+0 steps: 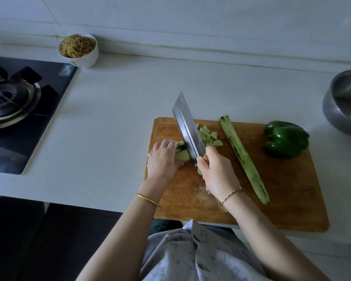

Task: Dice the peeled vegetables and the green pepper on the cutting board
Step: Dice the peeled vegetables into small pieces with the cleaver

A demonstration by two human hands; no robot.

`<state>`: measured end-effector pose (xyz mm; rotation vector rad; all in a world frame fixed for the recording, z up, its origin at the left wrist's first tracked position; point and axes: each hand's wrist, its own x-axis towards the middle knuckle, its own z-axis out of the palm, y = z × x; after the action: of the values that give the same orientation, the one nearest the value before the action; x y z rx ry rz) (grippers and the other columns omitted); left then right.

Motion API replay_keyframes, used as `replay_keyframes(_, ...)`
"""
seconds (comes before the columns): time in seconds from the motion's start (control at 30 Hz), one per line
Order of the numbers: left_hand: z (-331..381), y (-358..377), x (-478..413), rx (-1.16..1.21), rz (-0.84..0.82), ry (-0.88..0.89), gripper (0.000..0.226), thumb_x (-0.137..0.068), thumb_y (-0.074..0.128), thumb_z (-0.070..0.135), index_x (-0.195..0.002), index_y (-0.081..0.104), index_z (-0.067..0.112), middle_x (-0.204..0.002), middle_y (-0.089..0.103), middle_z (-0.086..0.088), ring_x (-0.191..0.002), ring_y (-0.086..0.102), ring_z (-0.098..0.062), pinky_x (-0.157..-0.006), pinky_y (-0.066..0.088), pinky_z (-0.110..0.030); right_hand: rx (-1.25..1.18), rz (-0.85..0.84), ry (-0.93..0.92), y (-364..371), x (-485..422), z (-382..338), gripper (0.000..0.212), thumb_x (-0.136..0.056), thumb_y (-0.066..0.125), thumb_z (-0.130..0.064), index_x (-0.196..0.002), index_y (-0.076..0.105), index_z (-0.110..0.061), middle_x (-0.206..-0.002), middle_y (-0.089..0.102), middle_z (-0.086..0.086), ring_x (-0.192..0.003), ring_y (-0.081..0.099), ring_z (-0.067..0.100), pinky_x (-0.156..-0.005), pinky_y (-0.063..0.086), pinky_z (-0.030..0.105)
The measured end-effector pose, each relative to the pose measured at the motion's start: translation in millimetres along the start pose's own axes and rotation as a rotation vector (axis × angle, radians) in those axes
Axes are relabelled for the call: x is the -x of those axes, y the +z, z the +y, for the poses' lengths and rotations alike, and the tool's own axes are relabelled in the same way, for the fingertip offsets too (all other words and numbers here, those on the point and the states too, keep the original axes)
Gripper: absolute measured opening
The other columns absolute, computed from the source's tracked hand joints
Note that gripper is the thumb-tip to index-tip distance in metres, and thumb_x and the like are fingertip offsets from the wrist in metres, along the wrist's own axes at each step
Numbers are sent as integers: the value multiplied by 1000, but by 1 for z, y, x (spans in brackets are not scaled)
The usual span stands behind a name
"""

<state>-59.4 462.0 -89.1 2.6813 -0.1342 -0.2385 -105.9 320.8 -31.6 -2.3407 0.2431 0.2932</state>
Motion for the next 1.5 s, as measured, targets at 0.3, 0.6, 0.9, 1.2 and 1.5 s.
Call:
replay_keyframes(0.3, -1, 1, 1, 5, 9, 6, 53, -79, 73, 28, -126, 52, 22, -132, 48, 4, -124, 37, -24, -101, 37, -40, 132, -42, -18, -1, 2, -4, 28, -101, 41, -26, -76, 33, -17, -67, 52, 6, -46, 49, 23, -44, 46, 37)
replay_keyframes(0.6, -2, 3, 0, 22, 15, -7, 50, -80, 72, 30, -125, 52, 21, -132, 48, 5, -122, 38, -22, -98, 38, -38, 197, -69, 12, 13, -8, -7, 25, -101, 40, -24, -79, 33, -15, -63, 40, -2, -48, 38, 13, -44, 27, 28)
replay_keyframes(0.9, -2, 2, 0, 31, 13, -3, 53, -78, 74, 28, -125, 52, 21, -132, 48, 3, -124, 38, -23, -100, 38, -38, 28, 10, 12, 7, -5, -1, 22, -100, 45, -23, -87, 43, -5, -73, 58, 14, -61, 59, 36, -54, 51, 46)
replay_keyframes(1.2, -3, 4, -1, 27, 19, -6, 52, -77, 74, 28, -124, 52, 21, -133, 48, 2, -125, 38, -24, -102, 37, -39, 68, -31, -1, 3, -1, -6, 23, -100, 44, -25, -84, 41, -8, -69, 56, 8, -57, 60, 34, -52, 54, 45)
replay_keyframes(1.5, -4, 7, -1, 59, 51, -17, 48, -79, 73, 30, -121, 54, 19, -131, 50, 3, -121, 40, -23, -97, 39, -39, 167, -93, -3, 7, -11, -14, 29, -101, 40, -23, -74, 33, -18, -68, 46, 1, -59, 59, 27, -56, 55, 43)
